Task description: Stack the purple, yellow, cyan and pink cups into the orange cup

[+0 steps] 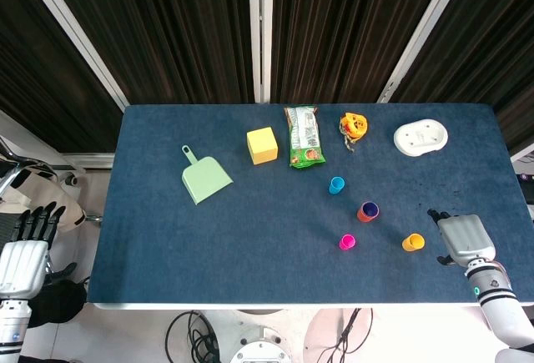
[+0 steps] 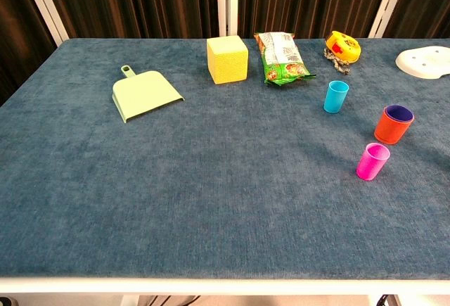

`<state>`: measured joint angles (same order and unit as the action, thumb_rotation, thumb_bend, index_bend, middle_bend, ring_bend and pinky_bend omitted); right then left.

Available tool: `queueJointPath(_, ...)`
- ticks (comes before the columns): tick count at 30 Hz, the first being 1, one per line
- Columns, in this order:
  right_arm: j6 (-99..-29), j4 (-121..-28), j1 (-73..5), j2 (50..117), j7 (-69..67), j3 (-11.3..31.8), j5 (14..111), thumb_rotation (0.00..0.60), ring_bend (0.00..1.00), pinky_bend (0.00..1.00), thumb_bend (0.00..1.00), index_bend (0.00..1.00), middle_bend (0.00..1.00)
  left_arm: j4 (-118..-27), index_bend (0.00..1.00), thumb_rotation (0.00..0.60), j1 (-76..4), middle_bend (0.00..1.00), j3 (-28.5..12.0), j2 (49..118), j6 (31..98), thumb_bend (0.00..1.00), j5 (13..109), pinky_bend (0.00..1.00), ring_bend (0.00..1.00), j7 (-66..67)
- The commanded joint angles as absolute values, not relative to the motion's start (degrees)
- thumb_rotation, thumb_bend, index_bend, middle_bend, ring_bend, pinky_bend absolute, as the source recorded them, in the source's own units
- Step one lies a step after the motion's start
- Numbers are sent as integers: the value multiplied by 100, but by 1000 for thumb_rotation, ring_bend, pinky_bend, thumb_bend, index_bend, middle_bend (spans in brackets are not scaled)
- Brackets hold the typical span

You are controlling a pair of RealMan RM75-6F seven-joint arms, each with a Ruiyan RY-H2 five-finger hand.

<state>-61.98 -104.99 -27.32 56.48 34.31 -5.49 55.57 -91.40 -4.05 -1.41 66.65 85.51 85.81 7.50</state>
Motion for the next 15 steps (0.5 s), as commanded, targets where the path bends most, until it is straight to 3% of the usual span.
queueJointPath(1,-6280,-10237,-2618,5898,3350,-550,5701,600,494,633,26,171,301,-9152,29,600,-398,0,-134,6660,8558,58,8587,0,0,760)
queueJointPath(15,-6145,-9468,-2571,6735,3534,-439,5721,600,525,652,37,229,374,-9120,29,600,-345,0,-146,6679,8621,58,8544,0,0,766)
